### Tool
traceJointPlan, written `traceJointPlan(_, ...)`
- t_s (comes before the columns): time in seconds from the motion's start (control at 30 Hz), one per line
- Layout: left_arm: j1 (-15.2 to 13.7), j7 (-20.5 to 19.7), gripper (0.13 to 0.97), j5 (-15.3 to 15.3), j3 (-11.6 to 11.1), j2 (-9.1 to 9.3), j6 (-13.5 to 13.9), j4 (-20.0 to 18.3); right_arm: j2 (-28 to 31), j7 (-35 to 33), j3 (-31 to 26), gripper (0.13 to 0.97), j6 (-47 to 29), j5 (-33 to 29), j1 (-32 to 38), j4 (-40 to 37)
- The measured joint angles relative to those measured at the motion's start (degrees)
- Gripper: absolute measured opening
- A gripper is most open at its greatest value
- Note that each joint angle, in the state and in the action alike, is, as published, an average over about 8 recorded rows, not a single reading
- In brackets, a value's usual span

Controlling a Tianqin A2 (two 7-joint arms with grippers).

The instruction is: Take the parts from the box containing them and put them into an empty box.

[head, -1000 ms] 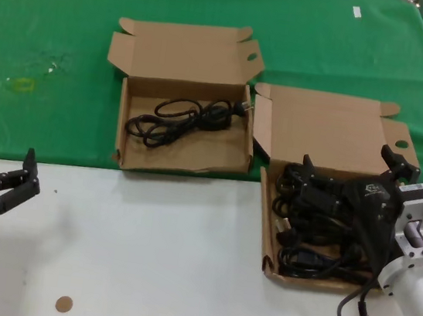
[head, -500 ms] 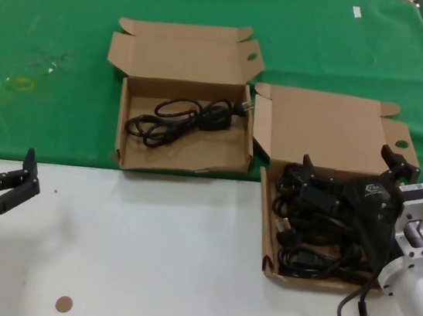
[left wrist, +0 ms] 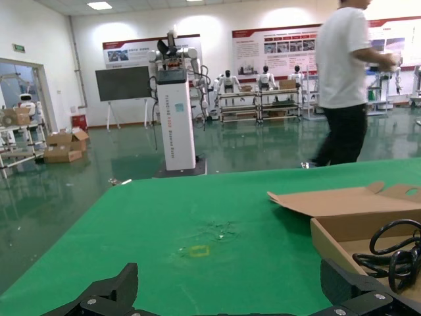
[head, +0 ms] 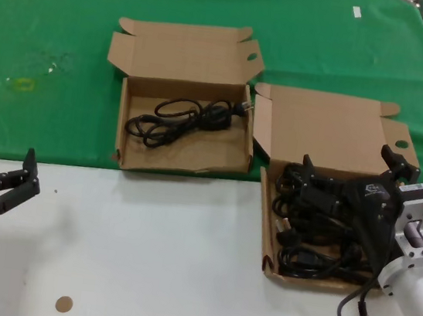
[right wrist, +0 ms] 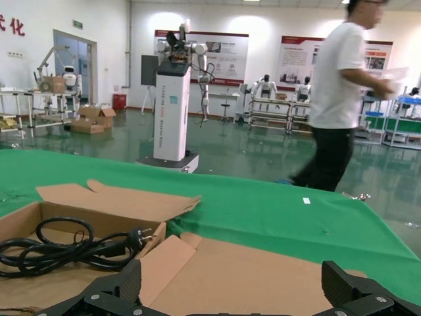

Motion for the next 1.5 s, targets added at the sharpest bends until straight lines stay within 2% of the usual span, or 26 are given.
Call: traceJointPlan(1.5, 0.0, 0.0, 0.966, 0.0, 0.0, 0.0, 0.0, 0.0, 0.0, 0.0, 0.0, 0.966, 0.0, 0.0, 0.0, 0.0)
